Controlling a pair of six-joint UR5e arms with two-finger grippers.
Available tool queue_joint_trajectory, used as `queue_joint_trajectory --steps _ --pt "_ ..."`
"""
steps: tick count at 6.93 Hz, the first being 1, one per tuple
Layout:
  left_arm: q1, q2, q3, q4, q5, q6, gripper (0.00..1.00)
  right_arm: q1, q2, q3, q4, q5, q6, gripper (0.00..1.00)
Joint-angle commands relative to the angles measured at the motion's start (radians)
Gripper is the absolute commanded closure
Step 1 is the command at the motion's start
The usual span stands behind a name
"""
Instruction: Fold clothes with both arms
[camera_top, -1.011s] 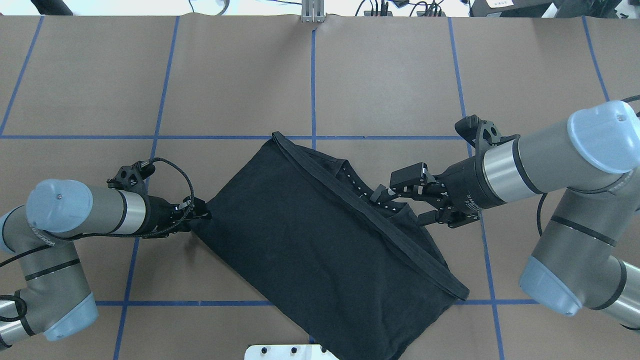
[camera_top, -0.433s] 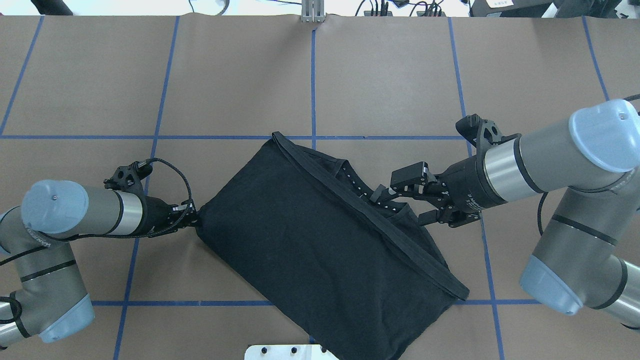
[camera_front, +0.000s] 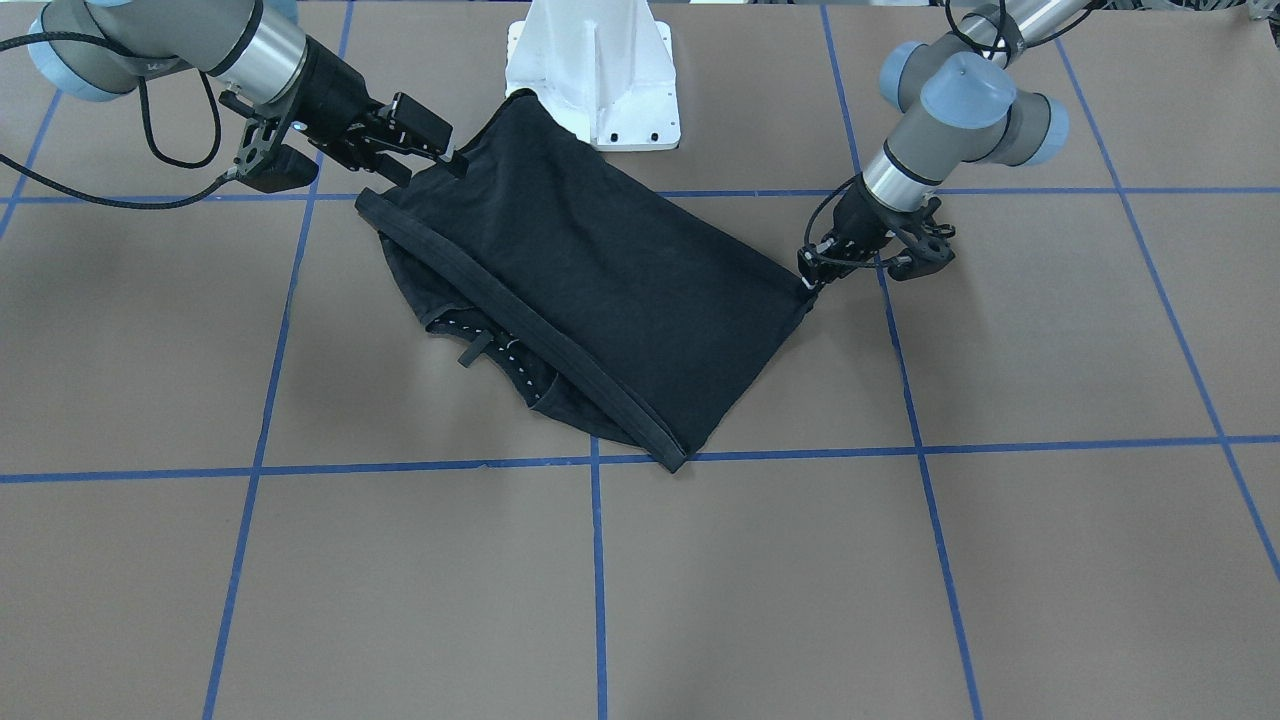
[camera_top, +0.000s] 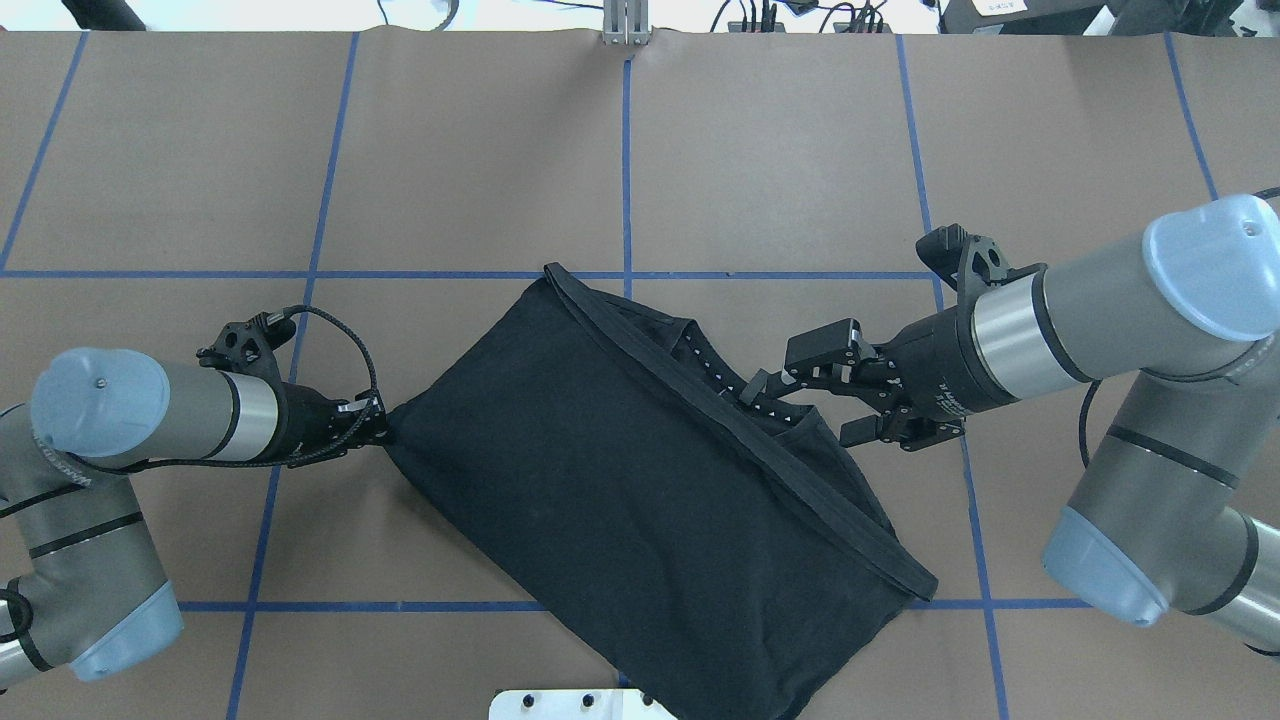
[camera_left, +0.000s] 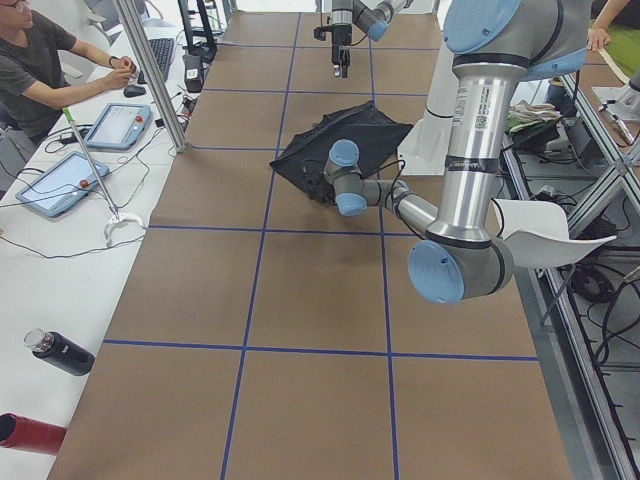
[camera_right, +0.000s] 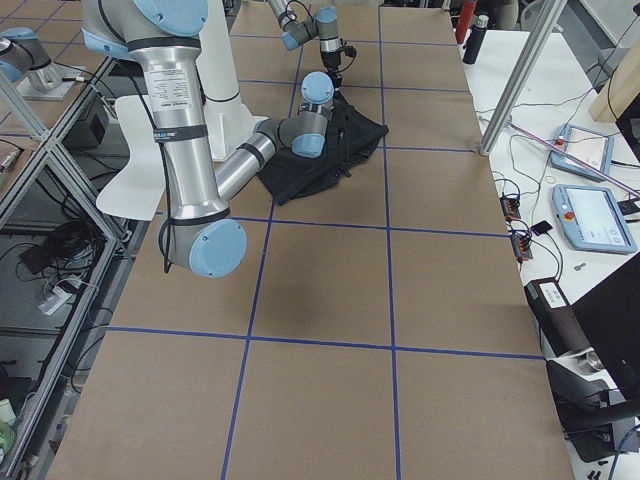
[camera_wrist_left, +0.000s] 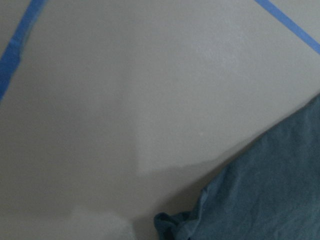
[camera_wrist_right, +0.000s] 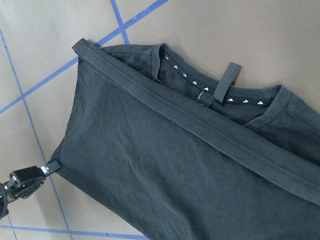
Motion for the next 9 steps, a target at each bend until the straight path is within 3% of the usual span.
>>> queue_joint_trajectory --steps 1,3,6,9 --pt "-0.120 -0.076 0.055 0.019 0.001 0.041 1.00 0.007 0.001 -0.003 0.000 -0.013 0.002 0.00" --pt "-0.180 -0.304 0.226 0.100 0.046 0.085 1.00 0.021 0.003 -0.004 0.000 -0.013 0.000 0.00" --pt "-0.188 -0.490 0.423 0.085 0.157 0.122 1.00 0.036 0.003 -0.010 -0.002 -0.012 -0.003 0.00" --pt "-0.192 -0.657 0.716 -0.175 0.275 0.138 1.00 0.047 0.001 -0.009 -0.002 -0.012 0.000 0.00"
